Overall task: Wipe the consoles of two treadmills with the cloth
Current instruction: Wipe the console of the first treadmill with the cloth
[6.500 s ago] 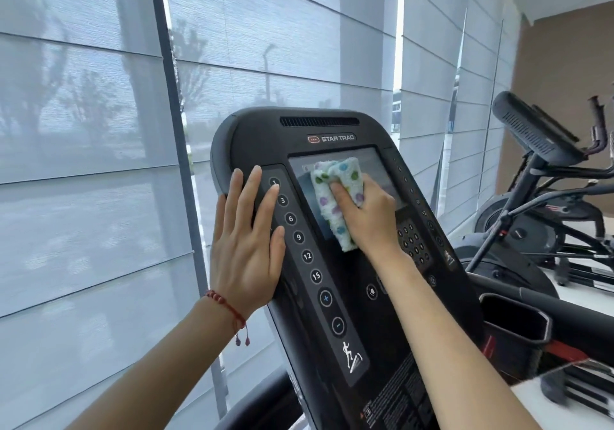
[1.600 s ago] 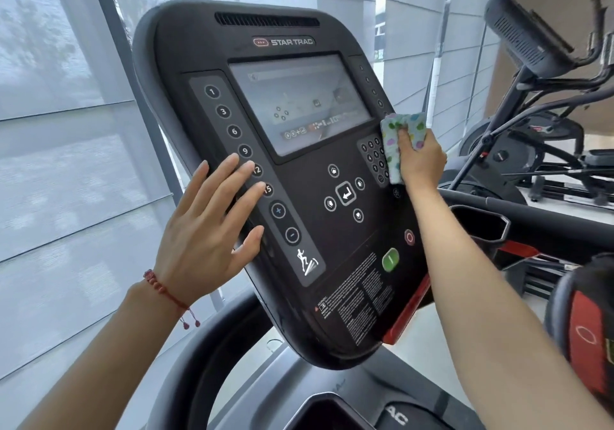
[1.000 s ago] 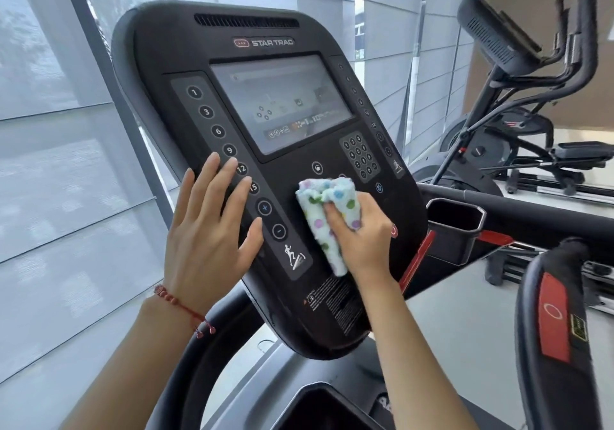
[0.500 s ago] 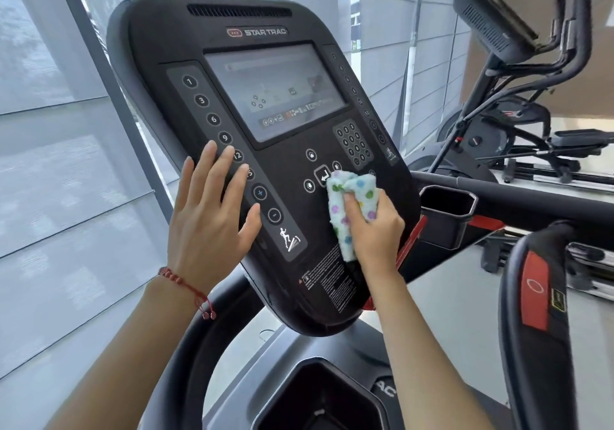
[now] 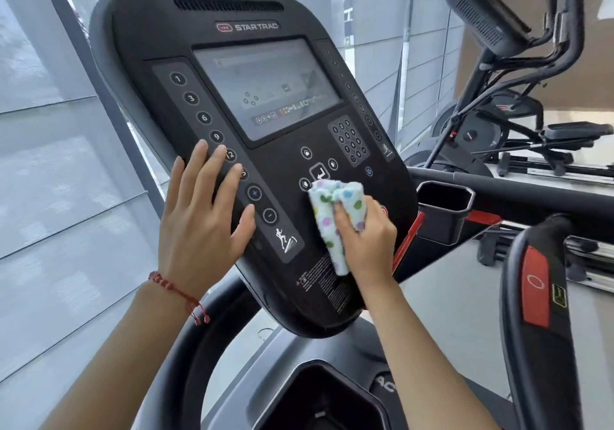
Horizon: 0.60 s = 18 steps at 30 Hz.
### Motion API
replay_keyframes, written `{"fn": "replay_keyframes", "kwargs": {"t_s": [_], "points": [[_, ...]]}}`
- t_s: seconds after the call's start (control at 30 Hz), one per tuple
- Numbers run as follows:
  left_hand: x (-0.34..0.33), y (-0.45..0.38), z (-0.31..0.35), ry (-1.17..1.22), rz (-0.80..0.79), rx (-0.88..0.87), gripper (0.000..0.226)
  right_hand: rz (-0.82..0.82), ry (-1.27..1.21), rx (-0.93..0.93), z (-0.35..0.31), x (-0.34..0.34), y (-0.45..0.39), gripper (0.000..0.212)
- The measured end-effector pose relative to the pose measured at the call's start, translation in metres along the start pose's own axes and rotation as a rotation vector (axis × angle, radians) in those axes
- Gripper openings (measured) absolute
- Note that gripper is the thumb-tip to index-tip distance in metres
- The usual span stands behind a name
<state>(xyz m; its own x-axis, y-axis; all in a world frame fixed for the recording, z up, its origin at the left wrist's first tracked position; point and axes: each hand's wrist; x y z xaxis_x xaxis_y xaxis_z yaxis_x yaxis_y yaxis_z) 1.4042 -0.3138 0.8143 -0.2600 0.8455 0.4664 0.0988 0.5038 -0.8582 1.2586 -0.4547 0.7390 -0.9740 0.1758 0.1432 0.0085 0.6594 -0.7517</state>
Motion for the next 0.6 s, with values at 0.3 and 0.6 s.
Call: {"fn": "replay_keyframes", "kwargs": {"t_s": [0.3,0.6], "points": [[0.003,-0.002,-0.004,-0.002,-0.022,-0.026,0.044,0.082,0.23,-0.45,0.08,-0.002,-0.067,0.039],[0.009,-0.024,-0.021,-0.034,-0.067,-0.07,0.05,0.156,0.16,-0.717,0.077,-0.011,-0.099,0.04]]}}
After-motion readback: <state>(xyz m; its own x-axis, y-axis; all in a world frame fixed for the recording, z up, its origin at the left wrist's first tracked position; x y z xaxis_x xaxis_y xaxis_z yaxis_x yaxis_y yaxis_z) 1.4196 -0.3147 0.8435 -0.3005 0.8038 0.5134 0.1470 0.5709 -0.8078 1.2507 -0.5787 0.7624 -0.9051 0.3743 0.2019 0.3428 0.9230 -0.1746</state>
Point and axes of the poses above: each hand's wrist, its own y-axis away from the middle knuckle, its own x-axis out of the back of the hand, z = x × y, and after that the axes turned 8 degrees about y, right-handed
